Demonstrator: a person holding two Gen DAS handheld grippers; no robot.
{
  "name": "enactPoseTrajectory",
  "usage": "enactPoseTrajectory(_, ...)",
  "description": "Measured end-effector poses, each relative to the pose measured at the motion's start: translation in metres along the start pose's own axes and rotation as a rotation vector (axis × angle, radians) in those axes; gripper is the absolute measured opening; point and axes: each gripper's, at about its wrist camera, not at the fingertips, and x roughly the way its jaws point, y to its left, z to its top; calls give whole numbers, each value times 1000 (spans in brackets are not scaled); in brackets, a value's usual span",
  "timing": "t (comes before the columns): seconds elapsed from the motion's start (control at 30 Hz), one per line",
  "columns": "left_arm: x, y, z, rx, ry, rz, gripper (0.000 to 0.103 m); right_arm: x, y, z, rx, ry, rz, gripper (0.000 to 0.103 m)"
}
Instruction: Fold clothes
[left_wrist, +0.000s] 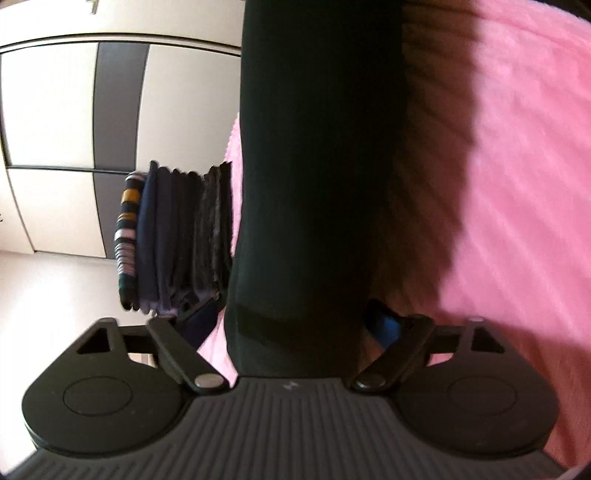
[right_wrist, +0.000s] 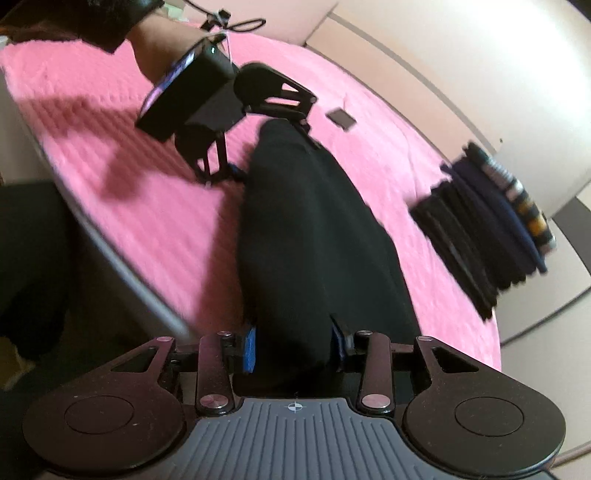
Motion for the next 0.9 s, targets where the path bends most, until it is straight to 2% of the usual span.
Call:
enactPoseTrajectory(0.03, 2, -2, 5, 3, 7, -21, 60, 1, 2, -9, -2, 9, -4, 37)
enactPoseTrajectory(0.07, 3, -4, 9, 6, 19, -36, 58, 1, 6, -16, -8, 17, -10, 39)
enactPoseTrajectory(0.13, 3, -4, 15, 3, 49, -57, 47, 5, 20, -22, -40, 25, -49, 55)
enactPoseTrajectory(0.17, 2, -2, 17, -13, 62, -67, 45, 6, 29, -23, -63, 32, -86, 69)
enactPoseTrajectory(0.2, 1, 2, 18, -34, 70, -77, 43, 8, 39, -23, -85, 39, -123, 69)
enactPoseTrajectory(0.33, 0, 25, 20, -124, 88, -124, 38, 8, 64, -20, -103, 10, -153, 70)
enactPoseTrajectory(0.47, -8, 48, 21, -241, 100, -191, 37, 36, 69, -25, -140, 57, -217, 69)
enactPoseTrajectory(0.5, -12, 51, 21, -254, 101, -202, 36, 45, 67, -30, -156, 86, -231, 68)
enactPoseTrajectory(0.53, -16, 53, 21, -262, 100, -212, 36, 48, 62, -35, -157, 91, -223, 60)
enactPoseTrajectory(0.57, -22, 53, 21, -267, 96, -218, 36, 45, 56, -39, -144, 74, -198, 46)
enactPoseTrajectory(0.6, -27, 53, 21, -266, 92, -219, 36, 39, 49, -41, -130, 58, -175, 43)
enactPoseTrajectory(0.67, -36, 54, 20, -270, 91, -206, 35, 23, 32, -39, -119, 8, -154, 40)
enactPoseTrajectory(0.73, -44, 63, 15, -314, 94, -186, 34, 10, 10, -28, -111, -41, -140, 39)
enactPoseTrajectory(0.9, -54, 117, -22, -421, 169, -121, 34, 4, -38, 28, -185, -218, -136, 38)
